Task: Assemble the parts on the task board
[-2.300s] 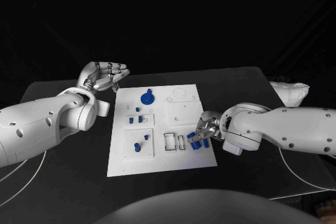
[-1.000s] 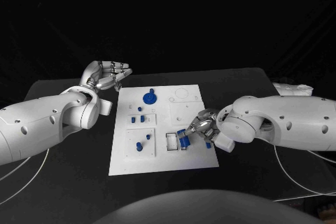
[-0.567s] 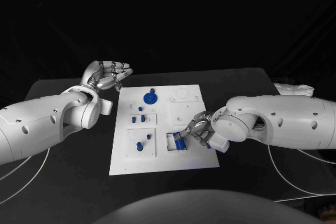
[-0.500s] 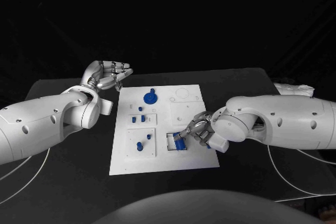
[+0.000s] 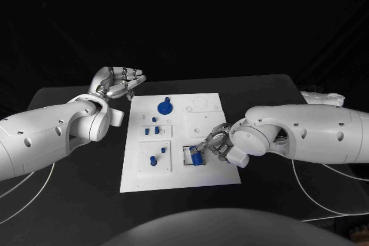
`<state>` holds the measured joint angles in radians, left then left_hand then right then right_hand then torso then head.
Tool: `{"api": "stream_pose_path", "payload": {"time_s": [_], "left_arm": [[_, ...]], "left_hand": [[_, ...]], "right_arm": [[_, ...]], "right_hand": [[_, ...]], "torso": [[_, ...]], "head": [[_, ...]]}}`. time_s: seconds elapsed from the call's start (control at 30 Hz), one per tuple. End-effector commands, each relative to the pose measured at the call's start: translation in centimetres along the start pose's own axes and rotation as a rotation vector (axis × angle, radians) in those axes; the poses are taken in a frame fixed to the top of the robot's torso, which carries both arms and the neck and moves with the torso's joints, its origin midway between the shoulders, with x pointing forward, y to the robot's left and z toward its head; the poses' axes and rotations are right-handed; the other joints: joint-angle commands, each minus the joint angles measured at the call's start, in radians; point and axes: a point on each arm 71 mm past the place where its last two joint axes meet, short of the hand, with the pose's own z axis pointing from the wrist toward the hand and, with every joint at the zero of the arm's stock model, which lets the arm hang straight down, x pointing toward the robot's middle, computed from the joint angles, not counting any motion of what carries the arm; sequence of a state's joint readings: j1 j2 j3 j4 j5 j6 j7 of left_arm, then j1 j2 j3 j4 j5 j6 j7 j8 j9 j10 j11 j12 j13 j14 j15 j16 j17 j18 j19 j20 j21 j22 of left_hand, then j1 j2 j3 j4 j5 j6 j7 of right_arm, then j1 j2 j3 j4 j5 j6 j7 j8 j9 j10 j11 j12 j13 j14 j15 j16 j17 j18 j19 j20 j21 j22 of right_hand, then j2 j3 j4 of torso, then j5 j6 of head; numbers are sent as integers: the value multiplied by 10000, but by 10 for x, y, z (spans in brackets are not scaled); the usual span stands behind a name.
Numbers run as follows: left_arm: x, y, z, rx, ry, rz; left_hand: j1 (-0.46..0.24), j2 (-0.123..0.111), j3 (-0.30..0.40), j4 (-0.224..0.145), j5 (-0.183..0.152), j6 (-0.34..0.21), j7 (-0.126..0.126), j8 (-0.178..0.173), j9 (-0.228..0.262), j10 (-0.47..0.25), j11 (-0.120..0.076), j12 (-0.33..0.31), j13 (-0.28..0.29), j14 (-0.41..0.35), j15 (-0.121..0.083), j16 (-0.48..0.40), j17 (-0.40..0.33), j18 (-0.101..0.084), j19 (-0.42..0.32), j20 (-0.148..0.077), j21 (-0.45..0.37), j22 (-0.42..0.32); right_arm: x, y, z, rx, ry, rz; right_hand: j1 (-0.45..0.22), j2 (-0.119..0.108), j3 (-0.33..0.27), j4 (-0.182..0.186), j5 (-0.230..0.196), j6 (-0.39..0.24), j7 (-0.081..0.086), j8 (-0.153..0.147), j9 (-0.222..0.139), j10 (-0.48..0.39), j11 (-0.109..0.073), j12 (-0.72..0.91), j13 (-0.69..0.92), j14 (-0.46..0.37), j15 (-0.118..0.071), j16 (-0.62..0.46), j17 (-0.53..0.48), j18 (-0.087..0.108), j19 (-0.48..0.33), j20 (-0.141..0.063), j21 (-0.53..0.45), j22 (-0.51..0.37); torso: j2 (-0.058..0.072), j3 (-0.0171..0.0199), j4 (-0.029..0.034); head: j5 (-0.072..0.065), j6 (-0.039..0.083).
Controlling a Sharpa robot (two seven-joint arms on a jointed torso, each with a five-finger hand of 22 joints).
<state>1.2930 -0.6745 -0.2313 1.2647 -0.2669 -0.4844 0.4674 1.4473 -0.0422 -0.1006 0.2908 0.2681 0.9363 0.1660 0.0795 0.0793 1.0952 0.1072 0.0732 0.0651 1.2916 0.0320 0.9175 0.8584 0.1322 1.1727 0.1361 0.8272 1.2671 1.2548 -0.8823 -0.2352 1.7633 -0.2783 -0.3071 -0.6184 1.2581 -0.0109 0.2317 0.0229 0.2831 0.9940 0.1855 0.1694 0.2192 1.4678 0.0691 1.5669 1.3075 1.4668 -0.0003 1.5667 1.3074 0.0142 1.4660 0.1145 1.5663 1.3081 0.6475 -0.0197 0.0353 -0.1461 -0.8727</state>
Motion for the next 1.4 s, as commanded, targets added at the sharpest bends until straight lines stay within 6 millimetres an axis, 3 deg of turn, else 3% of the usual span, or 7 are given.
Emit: {"api": "stream_pose_path", "payload": {"time_s": [0.03, 0.6, 1.0, 1.17, 1.4], "left_arm": [[2, -2, 0, 85, 146, -79], [2, -1, 0, 79, 143, -79], [2, -2, 0, 81, 157, -80], [2, -1, 0, 79, 154, -75], [1, -1, 0, 75, 146, -69]], "left_hand": [[-2, 130, -55, 17, 67, -43, 14, -39, -11, -50, 7, -48, 6, 33, 8, -50, -12, 68, 49, 12, -67, -15], [-2, 130, -55, 17, 67, -43, 14, -39, -11, -50, 7, -48, 6, 33, 8, -50, -12, 68, 49, 12, -67, -15], [8, 141, -61, 14, 68, -45, 14, -39, -11, -47, 7, -46, 7, 36, 8, -50, -6, 69, 54, 12, -83, -18], [8, 141, -61, 14, 68, -45, 14, -39, -11, -47, 7, -46, 7, 36, 8, -50, -6, 69, 54, 12, -83, -18], [8, 141, -61, 14, 68, -45, 14, -39, -11, -47, 7, -46, 7, 36, 8, -50, -6, 69, 54, 12, -83, -18]], "right_arm": [[1, 0, 1, 134, -55, 80], [4, 2, 3, 185, -65, 13], [6, 3, 4, 390, 65, -483], [7, 3, 5, 401, 116, -618], [8, 5, 6, 371, 93, -724]], "right_hand": [[-62, 30, 30, 31, -94, 645, -602, -55, -34, 1030, -80, 39, 2633, 1040, -48, 41, 2634, -142, 1048, -78, 45, 2627], [-213, -13, -77, 112, -567, 709, -585, -223, -121, 1030, -67, 39, 2633, 1040, -51, 41, 2634, -142, 1048, -85, 45, 2627], [-769, -404, -560, 351, -1003, 556, -439, -497, -245, 1030, 56, 39, 2633, 1040, 23, 41, 2634, -142, 1048, -33, 45, 2627], [-918, -442, -717, 435, -1143, 558, -427, -512, -247, 1030, 74, 39, 2633, 1040, 42, 41, 2634, -142, 1048, -9, 45, 2627], [-960, -415, -827, 480, -1403, 584, -433, -507, -237, 1030, 74, 39, 2633, 1040, 47, 41, 2634, -142, 1048, 3, 45, 2627]], "torso": [[0, 2, 0], [0, 0, -4], [-1, 5, -13], [1, 2, 10], [-4, -2, -3]], "head": [[5, 1], [15, 1], [23, 1], [6, 1], [36, 1]]}}
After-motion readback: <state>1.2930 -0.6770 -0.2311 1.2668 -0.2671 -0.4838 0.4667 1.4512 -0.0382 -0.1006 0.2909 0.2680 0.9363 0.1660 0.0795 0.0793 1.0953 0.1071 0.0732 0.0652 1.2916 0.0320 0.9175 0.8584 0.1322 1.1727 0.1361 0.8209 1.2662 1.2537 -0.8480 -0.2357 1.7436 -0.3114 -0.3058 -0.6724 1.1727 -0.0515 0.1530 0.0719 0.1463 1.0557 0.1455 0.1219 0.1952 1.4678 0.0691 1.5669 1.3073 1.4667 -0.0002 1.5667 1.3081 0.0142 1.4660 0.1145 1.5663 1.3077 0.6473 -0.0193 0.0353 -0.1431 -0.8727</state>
